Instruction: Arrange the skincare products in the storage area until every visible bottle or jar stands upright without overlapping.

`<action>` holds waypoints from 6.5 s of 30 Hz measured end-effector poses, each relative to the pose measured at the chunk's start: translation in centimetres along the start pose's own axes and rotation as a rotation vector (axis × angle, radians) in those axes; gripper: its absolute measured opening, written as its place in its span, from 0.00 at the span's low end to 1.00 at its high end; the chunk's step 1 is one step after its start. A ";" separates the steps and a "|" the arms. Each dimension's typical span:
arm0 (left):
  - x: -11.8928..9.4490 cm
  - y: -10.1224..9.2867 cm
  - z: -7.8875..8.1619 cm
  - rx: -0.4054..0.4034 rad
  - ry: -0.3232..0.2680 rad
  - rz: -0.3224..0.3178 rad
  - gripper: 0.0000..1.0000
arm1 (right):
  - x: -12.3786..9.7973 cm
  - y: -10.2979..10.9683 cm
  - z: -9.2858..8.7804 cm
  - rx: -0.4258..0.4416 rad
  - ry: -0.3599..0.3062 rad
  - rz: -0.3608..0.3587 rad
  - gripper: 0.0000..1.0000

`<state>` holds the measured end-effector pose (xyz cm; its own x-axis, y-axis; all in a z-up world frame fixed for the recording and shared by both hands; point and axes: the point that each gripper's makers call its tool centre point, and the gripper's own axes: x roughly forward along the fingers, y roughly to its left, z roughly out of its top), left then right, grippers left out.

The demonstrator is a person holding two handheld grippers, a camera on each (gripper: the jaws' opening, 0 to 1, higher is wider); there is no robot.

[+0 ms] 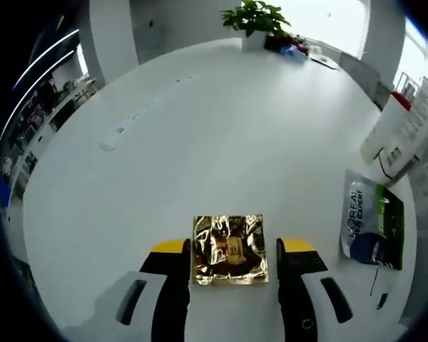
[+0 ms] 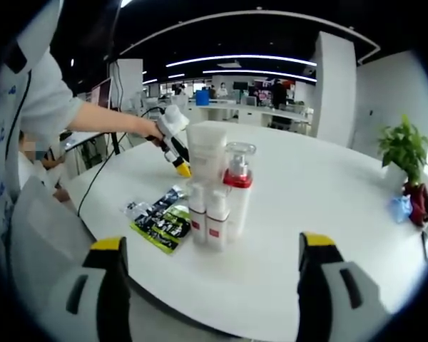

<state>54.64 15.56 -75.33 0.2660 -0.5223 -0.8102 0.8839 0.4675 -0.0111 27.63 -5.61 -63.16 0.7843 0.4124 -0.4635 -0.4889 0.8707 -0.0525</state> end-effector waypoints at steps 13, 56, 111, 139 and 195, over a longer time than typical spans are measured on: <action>-0.6 -0.2 -0.5 -0.016 0.022 0.017 0.37 | 0.0 -0.2 0.0 0.002 0.002 -0.009 1.00; -3.7 -6.3 -4.0 0.189 0.147 -0.093 0.36 | -0.3 0.0 0.8 -0.002 -0.043 0.007 1.00; -4.9 -14.0 -5.9 0.343 0.182 -0.186 0.37 | -0.4 0.8 1.2 -0.026 -0.065 0.028 1.00; -4.5 -13.3 -5.4 0.423 0.183 -0.180 0.44 | -0.3 1.0 1.1 -0.032 -0.058 0.035 1.00; -10.5 -17.7 -2.6 0.221 -0.065 0.012 0.60 | -0.7 2.0 1.8 -0.041 -0.116 0.094 1.00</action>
<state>35.24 14.64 -68.17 0.2952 -0.5658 -0.7699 0.9413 0.3104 0.1328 26.73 -3.66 -61.35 0.7719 0.5221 -0.3628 -0.5758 0.8160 -0.0508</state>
